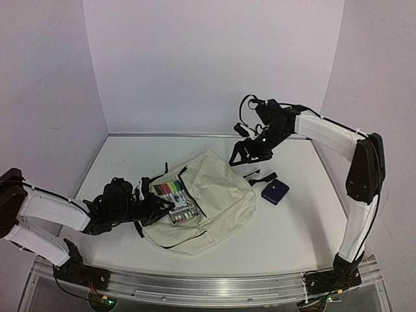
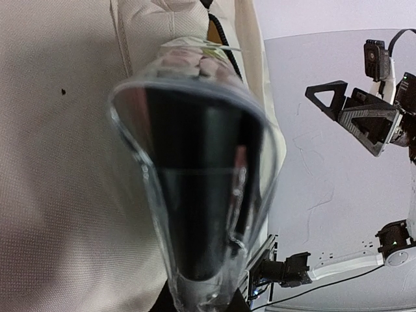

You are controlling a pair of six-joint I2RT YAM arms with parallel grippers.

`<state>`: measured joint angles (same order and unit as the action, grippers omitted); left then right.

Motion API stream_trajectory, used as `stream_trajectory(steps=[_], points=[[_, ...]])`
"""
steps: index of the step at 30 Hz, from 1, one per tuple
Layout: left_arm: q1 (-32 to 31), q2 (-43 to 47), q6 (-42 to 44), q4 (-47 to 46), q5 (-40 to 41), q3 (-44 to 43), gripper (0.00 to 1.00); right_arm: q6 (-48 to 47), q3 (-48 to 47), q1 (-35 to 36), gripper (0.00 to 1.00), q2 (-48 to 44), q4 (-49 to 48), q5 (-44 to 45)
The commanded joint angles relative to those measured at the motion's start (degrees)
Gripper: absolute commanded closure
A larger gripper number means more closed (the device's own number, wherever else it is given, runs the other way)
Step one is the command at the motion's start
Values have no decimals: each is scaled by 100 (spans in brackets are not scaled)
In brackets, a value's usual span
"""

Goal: Pack the student bag
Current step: Place the stationery in the student bag.

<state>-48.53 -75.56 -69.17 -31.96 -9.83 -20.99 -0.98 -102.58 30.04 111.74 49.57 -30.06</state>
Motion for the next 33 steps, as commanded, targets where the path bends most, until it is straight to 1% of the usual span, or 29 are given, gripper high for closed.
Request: stream_trajectory(steps=[1, 10, 15, 19, 22, 26, 27, 33], points=[[107, -176, -184, -934, -573, -304, 100, -33, 87, 28, 2, 48, -35, -102], [177, -384, -232, -1227, -1019, -434, 100, -220, 100, -203, 2, 322, -15, -112], [253, -470, -318, -1655, -618, -163, 100, -319, 153, -226, 2, 461, 8, -159], [383, -615, -511, -2387, -525, 28, 100, -403, 244, -221, 3, 518, 17, -151], [394, -917, -670, -2928, -653, -28, 100, -448, 312, -226, 3, 589, 17, -150], [397, -1261, -744, -2818, -586, -159, 100, -452, 360, -227, 4, 649, 17, -285], [397, -1414, -793, -2908, -602, -177, 100, -448, 378, -227, 4, 661, 17, -318], [251, -2671, -1176, -4425, -1055, -406, 100, -474, 578, -224, 7, 756, 15, -511]])
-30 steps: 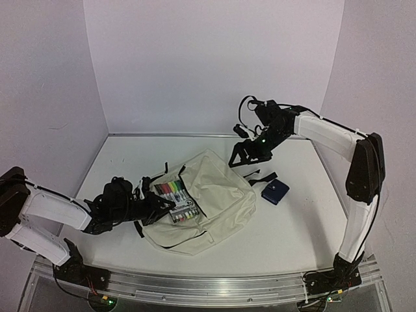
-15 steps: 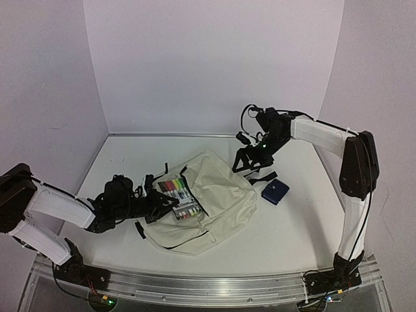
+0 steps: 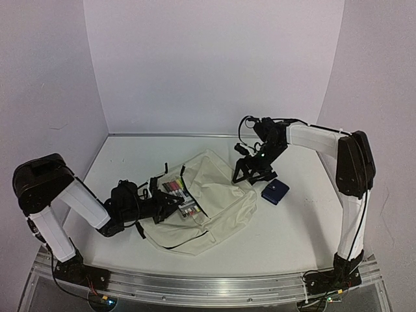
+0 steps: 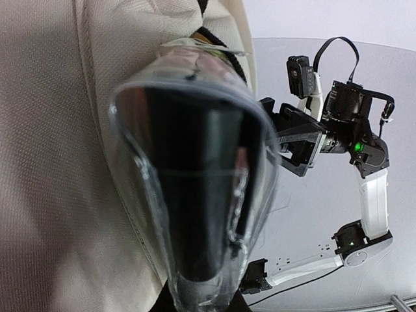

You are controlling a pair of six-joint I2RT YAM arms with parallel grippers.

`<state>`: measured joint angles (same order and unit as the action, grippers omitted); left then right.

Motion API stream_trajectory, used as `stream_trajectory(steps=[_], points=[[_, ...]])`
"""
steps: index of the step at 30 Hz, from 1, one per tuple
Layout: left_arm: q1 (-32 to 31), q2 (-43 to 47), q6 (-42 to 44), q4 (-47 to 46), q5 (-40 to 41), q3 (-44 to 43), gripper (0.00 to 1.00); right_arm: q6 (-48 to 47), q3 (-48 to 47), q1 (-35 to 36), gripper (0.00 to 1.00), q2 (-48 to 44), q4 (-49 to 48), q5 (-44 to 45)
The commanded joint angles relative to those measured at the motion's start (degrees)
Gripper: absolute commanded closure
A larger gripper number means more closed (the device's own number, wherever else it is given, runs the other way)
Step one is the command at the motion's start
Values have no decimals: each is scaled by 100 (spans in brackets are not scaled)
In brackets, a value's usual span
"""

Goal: Pack the student bag
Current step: Place the stationery in the student bag.

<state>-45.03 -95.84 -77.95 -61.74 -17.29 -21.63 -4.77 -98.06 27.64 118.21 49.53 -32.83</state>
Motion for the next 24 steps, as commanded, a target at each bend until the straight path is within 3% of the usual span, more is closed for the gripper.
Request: stream_trajectory(steps=[1, 8, 13, 16, 22, 24], points=[[-175, -816, -313, -1600, -339, -415, 100, -99, 170, 14, 8, 126, 14, -306], [-340, -1630, -417, -2409, -362, -773, 100, -118, 434, 27, 12, 21, 13, -805], [-346, -1770, -242, -1988, -453, -1277, 100, -112, 497, 80, 14, -39, 13, -948], [-332, -1622, -31, -1228, -330, -1539, 98, -86, 519, 120, 14, -63, 15, -1027], [-331, -998, -75, 162, 391, -1334, 64, -41, 512, 130, 13, -151, 13, -999], [-336, -664, -98, 705, 628, -1176, 59, -41, 502, 131, 13, -188, 13, -954]])
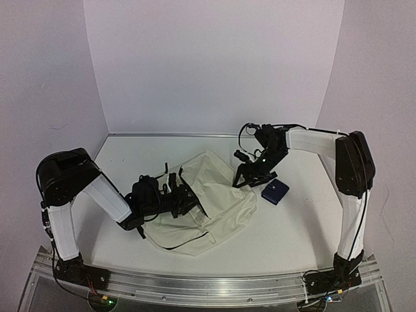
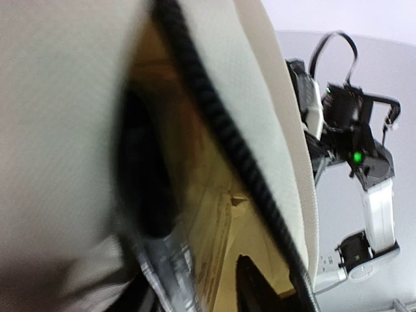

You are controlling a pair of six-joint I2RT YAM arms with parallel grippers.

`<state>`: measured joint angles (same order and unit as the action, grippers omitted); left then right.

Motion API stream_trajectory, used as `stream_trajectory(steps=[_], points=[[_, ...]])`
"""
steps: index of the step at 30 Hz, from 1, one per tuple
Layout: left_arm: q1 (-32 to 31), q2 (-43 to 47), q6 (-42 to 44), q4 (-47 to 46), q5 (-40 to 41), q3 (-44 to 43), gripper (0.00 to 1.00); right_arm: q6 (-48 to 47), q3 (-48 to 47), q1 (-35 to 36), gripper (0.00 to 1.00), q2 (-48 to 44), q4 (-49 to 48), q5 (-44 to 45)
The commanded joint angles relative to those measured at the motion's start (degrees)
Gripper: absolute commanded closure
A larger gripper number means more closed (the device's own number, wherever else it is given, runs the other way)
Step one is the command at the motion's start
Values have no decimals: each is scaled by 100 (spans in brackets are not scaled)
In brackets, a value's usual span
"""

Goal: Pack the student bag
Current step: Place the stationery in the student bag.

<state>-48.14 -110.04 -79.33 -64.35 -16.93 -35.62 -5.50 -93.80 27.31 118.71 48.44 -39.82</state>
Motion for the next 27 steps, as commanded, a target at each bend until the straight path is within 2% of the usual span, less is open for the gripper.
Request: stream_trajectory(steps=[1, 3, 6, 8, 12, 16, 20, 27], points=[[-34, 965, 62, 1255, 701, 285, 57, 31, 69, 162, 13, -255, 122, -238], [-72, 1342, 193, 1861, 868, 308, 52, 31, 65, 167, 13, -277, 122, -221], [-164, 1922, 495, 2887, 1147, 178, 50, 23, 82, 168, 13, -279, 122, -193], [-203, 2189, 566, 3497, 1319, 106, 50, 15, 90, 162, 13, -276, 122, -176], [-213, 2561, 631, 4154, 1497, 118, 55, 14, 88, 167, 13, -276, 122, -152], [-214, 2461, 583, 4181, 1448, 110, 64, 14, 43, 165, 13, -279, 122, -127], [-214, 2032, 647, 3697, 1193, 25, 71, 30, -28, 165, 13, -225, 122, -131], [-205, 1513, 989, 3514, 992, -509, 75, 31, 45, 167, 13, -144, 113, -192]])
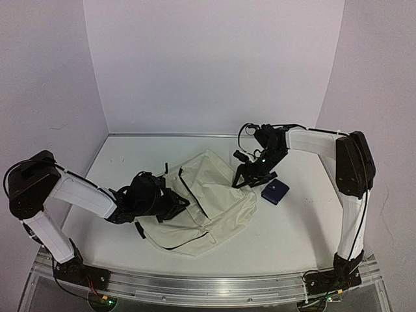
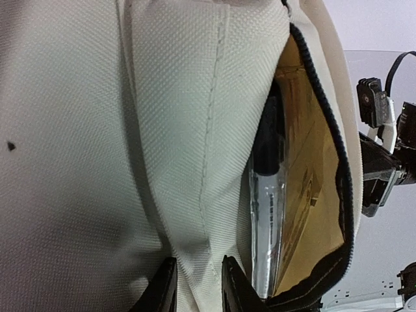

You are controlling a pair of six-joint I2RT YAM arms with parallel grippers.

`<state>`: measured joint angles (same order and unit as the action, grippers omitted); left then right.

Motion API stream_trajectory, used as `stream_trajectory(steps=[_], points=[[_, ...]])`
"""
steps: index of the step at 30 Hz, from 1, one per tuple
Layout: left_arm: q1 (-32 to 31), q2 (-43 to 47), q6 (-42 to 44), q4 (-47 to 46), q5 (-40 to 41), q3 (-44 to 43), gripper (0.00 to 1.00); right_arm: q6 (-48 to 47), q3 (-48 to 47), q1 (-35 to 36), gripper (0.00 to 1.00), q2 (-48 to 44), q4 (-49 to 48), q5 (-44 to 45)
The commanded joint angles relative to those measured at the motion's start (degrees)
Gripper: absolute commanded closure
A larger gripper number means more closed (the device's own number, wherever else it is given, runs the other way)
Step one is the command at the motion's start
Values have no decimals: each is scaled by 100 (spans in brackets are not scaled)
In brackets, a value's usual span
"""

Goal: Pack the student bag
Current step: Place the stationery in the student bag.

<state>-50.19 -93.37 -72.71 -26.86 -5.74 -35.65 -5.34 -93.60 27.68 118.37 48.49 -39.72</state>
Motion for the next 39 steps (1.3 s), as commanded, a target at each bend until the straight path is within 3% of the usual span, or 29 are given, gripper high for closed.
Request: stream_trajectory(steps=[1, 8, 13, 20, 25, 32, 39], points=[[3, -207, 416, -179, -145, -637, 76, 17, 55, 128, 13, -96, 107, -249], [29, -560, 830, 441, -293, -1471, 74, 10, 202, 193, 13, -42, 99, -532], [61, -631, 880, 574, -357, -1538, 55, 33, 153, 220, 12, -126, 108, -587], [62, -50, 1095, 1506, -147, -1386, 40, 109, 63, -187, 10, -630, 116, -335], [51, 795, 1033, 2328, 181, -1060, 17, -197, 284, -527, 9, -1129, 96, 629], [-101, 1600, 1080, 3329, 742, -941, 15, -359, 752, -890, 7, -1268, 23, 1671], [-105, 2213, 1134, 3452, 1075, -697, 12, -905, 1146, -1048, 5, -1217, -127, 2542]])
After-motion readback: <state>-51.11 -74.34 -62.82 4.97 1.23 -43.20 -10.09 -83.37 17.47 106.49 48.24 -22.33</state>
